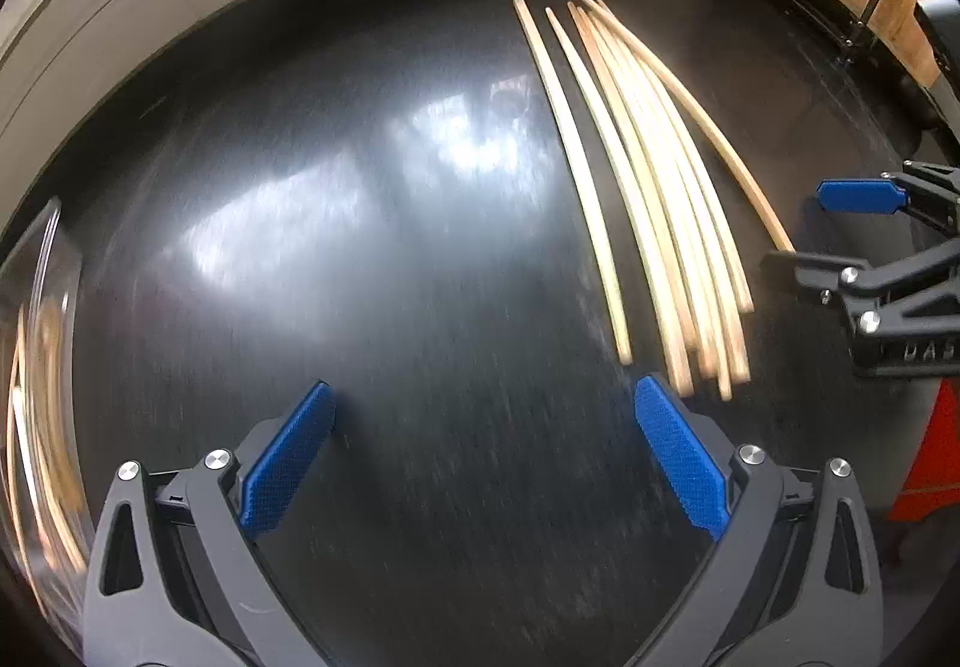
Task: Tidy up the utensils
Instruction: 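Move both open tools back to the chopstick pile, then grasp another wooden chopstick with each tool, then carry both held chopsticks over the clear container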
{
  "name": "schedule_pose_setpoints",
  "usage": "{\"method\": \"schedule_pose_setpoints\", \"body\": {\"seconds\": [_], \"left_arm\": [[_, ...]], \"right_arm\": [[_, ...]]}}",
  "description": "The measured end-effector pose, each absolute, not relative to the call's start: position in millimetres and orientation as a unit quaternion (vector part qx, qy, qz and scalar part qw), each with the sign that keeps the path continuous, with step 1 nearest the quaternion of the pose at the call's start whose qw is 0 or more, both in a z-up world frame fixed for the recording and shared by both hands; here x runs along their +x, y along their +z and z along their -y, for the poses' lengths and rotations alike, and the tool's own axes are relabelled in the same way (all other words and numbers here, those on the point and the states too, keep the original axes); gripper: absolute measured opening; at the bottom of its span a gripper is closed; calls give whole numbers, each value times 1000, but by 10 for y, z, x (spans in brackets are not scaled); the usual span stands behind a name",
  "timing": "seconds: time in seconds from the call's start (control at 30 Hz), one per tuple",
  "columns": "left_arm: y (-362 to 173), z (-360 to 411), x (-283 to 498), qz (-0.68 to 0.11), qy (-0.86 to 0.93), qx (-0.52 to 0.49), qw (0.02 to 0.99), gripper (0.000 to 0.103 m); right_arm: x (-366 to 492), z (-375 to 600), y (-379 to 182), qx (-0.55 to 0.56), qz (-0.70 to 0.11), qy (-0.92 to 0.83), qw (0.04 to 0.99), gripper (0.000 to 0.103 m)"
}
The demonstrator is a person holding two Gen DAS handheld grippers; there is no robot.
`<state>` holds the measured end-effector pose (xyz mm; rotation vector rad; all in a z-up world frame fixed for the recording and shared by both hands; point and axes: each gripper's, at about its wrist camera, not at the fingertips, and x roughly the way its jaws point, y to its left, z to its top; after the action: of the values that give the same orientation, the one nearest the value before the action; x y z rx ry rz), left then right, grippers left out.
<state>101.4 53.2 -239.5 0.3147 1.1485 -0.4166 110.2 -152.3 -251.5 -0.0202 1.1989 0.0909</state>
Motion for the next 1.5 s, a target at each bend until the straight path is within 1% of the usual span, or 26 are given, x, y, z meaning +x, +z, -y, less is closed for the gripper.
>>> {"method": "schedule_pose_setpoints", "body": {"seconds": [0.27, 0.4, 0.47, 0.57, 0.7, 0.97, 1.03, 1.07, 1.1, 1.13, 1.17, 1.2, 1.23, 1.27, 1.3, 1.33, 1.37, 1.4, 1.43, 1.5], "left_arm": [[-2355, -368, 1404, -528, -218, 160, 805, 97], [-2345, -238, 1628, -536, -228, 170, 795, 97], [-2321, -165, 1726, -544, -235, 169, 787, 97], [-2259, -103, 1830, -542, -242, 163, 788, 97], [-2256, -131, 1988, -560, -237, 144, 780, 97], [-2312, 179, 2363, -540, -230, 174, 791, 97], [-2307, 213, 2433, -538, -234, 175, 790, 97], [-2306, 247, 2475, -536, -235, 177, 791, 97], [-2299, 276, 2517, -532, -238, 179, 793, 95], [-2290, 290, 2536, -529, -239, 179, 795, 90], [-2270, 311, 2563, -524, -242, 180, 797, 87], [-2255, 337, 2579, -522, -243, 180, 798, 80], [-2237, 358, 2602, -521, -243, 179, 798, 71], [-2229, 407, 2636, -519, -243, 179, 800, 65], [-2204, 419, 2639, -516, -243, 180, 802, 51], [-2187, 440, 2645, -514, -242, 180, 803, 35], [-2176, 464, 2650, -514, -239, 181, 804, 26], [-2176, 486, 2669, -515, -233, 181, 804, 13], [-2175, 499, 2683, -517, -228, 180, 805, 6], [-2171, 516, 2707, -521, -221, 171, 807, 6]], "right_arm": [[1357, 1917, -2508, 5, -563, 25, 826, 80], [1489, 1899, -2472, -2, -557, 36, 829, 80], [1592, 1838, -2452, -11, -559, 47, 828, 76], [1707, 1815, -2463, -33, -555, 64, 828, 76], [1814, 1857, -2468, -38, -560, 80, 824, 76], [1967, 1947, -2464, -43, -546, 92, 832, 76], [2011, 1956, -2451, -43, -538, 97, 836, 68], [2024, 1938, -2438, -47, -533, 102, 839, 58], [2052, 1916, -2418, -50, -528, 110, 841, 46], [2065, 1908, -2403, -54, -526, 116, 841, 38], [2090, 1889, -2390, -57, -524, 123, 841, 25], [2113, 1878, -2384, -58, -525, 127, 840, 17], [2135, 1868, -2379, -59, -527, 132, 838, 14], [2146, 1859, -2377, -60, -528, 135, 837, 8], [2151, 1853, -2375, -60, -528, 135, 836, 8], [2160, 1850, -2381, -58, -529, 134, 836, 8], [2165, 1848, -2384, -53, -531, 134, 835, 8], [2173, 1834, -2391, -49, -533, 134, 834, 8], [2153, 1831, -2407, -43, -535, 131, 834, 8], [2122, 1856, -2408, -27, -541, 124, 831, 8]]}}
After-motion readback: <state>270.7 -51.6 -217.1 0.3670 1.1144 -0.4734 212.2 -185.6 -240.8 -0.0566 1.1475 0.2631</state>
